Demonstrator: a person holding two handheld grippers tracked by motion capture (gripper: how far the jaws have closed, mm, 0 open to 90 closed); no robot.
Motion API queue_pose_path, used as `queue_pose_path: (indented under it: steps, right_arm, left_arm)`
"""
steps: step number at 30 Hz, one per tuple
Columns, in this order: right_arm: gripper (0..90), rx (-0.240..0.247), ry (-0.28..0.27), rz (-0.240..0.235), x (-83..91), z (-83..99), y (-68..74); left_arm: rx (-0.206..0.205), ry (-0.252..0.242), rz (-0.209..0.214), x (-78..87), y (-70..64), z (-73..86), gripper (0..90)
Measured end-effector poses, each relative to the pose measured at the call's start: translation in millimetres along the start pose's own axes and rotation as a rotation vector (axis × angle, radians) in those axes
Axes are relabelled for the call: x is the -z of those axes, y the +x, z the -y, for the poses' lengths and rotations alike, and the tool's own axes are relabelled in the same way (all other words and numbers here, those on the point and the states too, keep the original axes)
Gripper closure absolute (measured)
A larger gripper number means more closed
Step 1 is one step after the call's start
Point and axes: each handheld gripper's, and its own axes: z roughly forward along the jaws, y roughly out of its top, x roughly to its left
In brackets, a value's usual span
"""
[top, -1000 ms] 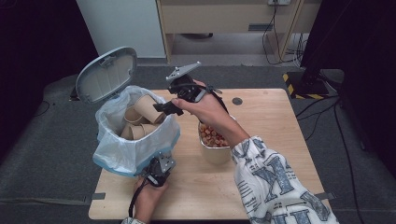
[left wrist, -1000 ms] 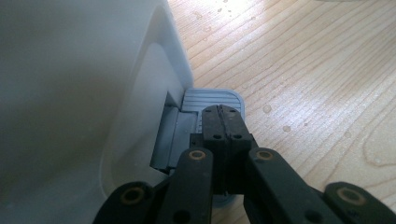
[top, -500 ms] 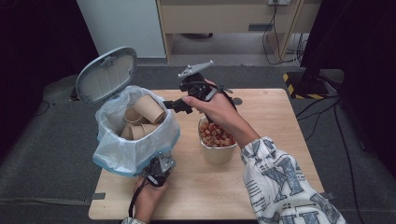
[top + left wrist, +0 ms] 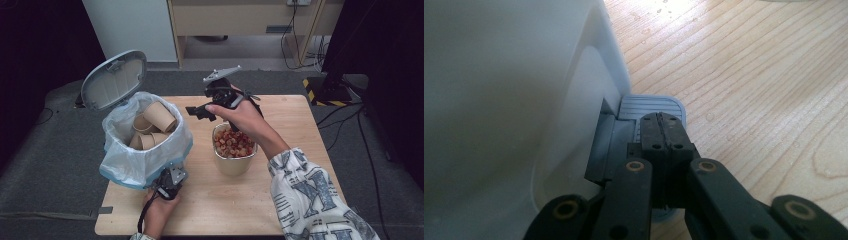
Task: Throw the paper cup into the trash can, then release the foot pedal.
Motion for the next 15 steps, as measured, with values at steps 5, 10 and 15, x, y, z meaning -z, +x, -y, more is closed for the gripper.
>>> queue_pose_path:
  steps: [5,10,15]
  right_arm:
    - [8.6,-0.004,0.002,0.031,13.1,6.8,-11.0]
    - [8.6,-0.032,-0.001,0.069,29.1,18.5,-26.7]
    - [8.6,-0.061,-0.003,0.111,44.5,32.4,-44.7]
  left_arm:
    - [0.0,0.005,0.001,0.4,1.1,-0.1,89.2]
    - [-0.001,0.005,0.0,0.3,0.8,-0.1,89.2]
    - [-0.002,0.005,-0.001,0.3,0.6,-0.2,89.2]
